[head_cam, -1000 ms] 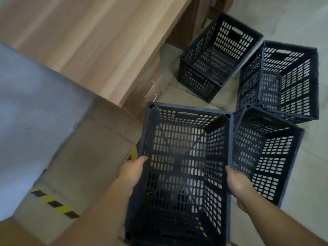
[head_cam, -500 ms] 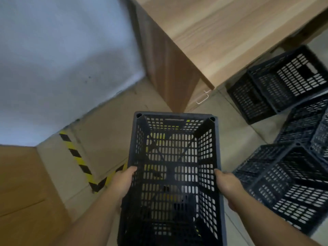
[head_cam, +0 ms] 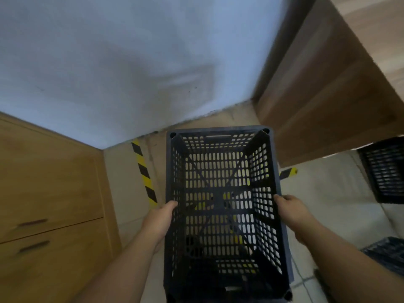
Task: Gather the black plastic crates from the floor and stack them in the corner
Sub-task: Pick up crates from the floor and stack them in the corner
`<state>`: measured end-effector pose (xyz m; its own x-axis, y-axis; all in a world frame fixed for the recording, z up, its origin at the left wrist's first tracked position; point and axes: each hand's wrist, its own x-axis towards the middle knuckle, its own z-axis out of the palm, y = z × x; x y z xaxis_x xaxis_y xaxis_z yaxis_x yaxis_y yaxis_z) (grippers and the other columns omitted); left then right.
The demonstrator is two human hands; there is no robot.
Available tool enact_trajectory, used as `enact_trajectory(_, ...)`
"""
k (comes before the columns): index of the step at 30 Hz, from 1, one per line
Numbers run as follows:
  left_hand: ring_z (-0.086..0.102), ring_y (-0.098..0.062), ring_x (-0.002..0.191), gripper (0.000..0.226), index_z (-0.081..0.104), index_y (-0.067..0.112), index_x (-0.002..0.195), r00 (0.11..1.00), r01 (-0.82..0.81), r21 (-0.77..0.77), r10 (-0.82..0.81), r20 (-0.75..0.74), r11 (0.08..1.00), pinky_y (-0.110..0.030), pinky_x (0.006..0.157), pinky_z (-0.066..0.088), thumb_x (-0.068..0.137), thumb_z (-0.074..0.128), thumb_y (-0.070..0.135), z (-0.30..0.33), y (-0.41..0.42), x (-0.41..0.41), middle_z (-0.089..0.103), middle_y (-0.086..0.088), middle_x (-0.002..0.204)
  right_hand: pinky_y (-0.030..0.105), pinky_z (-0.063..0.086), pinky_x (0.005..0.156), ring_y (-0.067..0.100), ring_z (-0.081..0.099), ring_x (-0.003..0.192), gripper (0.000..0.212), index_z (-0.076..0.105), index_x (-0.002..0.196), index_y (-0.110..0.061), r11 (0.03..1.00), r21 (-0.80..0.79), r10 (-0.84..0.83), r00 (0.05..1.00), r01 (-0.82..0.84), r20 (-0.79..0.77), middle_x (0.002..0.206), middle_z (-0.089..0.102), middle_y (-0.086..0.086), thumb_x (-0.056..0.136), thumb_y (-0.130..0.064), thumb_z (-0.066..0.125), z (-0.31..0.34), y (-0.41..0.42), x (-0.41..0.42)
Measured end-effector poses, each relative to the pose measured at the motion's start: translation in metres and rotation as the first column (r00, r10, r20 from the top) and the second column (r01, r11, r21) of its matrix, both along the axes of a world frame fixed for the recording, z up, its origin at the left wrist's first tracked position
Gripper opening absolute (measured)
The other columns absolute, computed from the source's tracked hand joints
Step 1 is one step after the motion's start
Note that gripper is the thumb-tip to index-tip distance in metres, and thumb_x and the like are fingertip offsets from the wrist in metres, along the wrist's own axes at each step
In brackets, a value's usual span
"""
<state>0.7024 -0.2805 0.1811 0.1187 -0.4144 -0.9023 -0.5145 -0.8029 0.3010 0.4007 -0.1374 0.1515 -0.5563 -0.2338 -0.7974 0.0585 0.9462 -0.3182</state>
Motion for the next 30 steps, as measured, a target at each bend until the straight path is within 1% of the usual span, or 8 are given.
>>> enact_trajectory(6,0.067,-0.027,0.11,0.048,0.072,0.014,0.13,0.998,-0.05,-0.039,0.051,0.037,0.998,-0.037,0.089,0.046,0.099,0.062,0.049,-0.047,-0.052,0.023,0.075,-0.006,0.119,0.047,0.051,0.101,0.039,0.062,0.114,0.047,0.064,0.13,-0.005,0.997,-0.009,0.082,0.996,-0.082,0.036,0.126,0.067,0.019,0.103,-0.041,0.049,-0.039,-0.086,0.006)
enact_trajectory(10,0.067,-0.024,0.099,0.022,0.071,0.021,0.098,0.994,-0.097,-0.056,0.099,0.036,0.994,-0.032,0.073,0.046,0.105,0.06,0.038,-0.089,-0.081,0.024,0.075,-0.007,0.108,0.051,0.053,0.1,0.037,0.065,0.108,0.049,0.066,0.127,-0.006,0.992,-0.032,0.124,0.99,-0.122,0.069,0.119,0.07,0.017,0.1,-0.043,0.051,-0.085,-0.136,0.0)
enact_trajectory(14,0.07,-0.028,0.102,0.021,0.069,0.018,0.101,0.988,-0.147,-0.054,0.149,0.037,0.988,-0.032,0.072,0.05,0.104,0.061,0.037,-0.131,-0.108,0.024,0.076,-0.011,0.11,0.052,0.054,0.098,0.035,0.067,0.101,0.037,0.066,0.118,-0.006,0.985,-0.057,0.169,0.978,-0.163,0.12,0.109,0.071,0.016,0.103,-0.035,0.05,-0.124,-0.179,-0.004)
enact_trajectory(18,0.072,-0.034,0.104,0.029,0.07,0.014,0.101,0.986,-0.15,-0.05,0.153,0.061,0.987,-0.047,0.101,0.058,0.09,0.07,0.042,-0.175,-0.132,0.028,0.078,-0.013,0.112,0.05,0.055,0.096,0.035,0.068,0.099,0.031,0.068,0.1,-0.008,0.97,-0.083,0.236,0.969,-0.229,0.079,0.105,0.072,0.017,0.095,-0.034,0.052,-0.157,-0.215,-0.002)
enact_trajectory(22,0.071,-0.035,0.107,0.025,0.067,0.015,0.092,0.979,-0.188,-0.092,0.194,0.068,0.978,-0.05,0.107,0.055,0.086,0.07,0.039,-0.201,-0.15,0.028,0.077,-0.014,0.112,0.055,0.054,0.098,0.036,0.068,0.101,0.025,0.065,0.092,-0.014,0.972,-0.1,0.219,0.972,-0.21,0.087,0.106,0.072,0.015,0.091,-0.036,0.052,-0.188,-0.242,0.0)
enact_trajectory(25,0.071,-0.036,0.109,0.044,0.068,0.009,0.104,0.975,-0.201,-0.111,0.21,0.068,0.973,-0.051,0.106,0.056,0.077,0.069,0.043,-0.214,-0.165,0.029,0.075,-0.016,0.117,0.059,0.054,0.098,0.041,0.068,0.104,0.032,0.067,0.098,-0.012,0.973,-0.107,0.214,0.972,-0.203,0.096,0.11,0.072,0.02,0.087,-0.039,0.052,-0.203,-0.257,0.001)
enact_trajectory(28,0.07,-0.034,0.111,0.045,0.069,0.007,0.115,0.981,-0.168,-0.118,0.177,0.076,0.979,-0.05,0.107,0.055,0.085,0.072,0.04,-0.224,-0.177,0.03,0.074,-0.014,0.12,0.057,0.054,0.099,0.039,0.068,0.104,0.035,0.066,0.11,-0.008,0.98,-0.114,0.178,0.978,-0.166,0.111,0.112,0.071,0.021,0.094,-0.036,0.053,-0.209,-0.267,0.007)
enact_trajectory(30,0.069,-0.031,0.114,0.069,0.066,0.006,0.132,0.986,-0.139,-0.129,0.15,0.077,0.982,-0.048,0.108,0.054,0.076,0.076,0.046,-0.23,-0.18,0.032,0.073,-0.011,0.125,0.055,0.054,0.098,0.035,0.067,0.103,0.034,0.063,0.112,-0.008,0.981,-0.112,0.173,0.978,-0.16,0.119,0.11,0.07,0.017,0.095,-0.036,0.053,-0.213,-0.269,0.008)
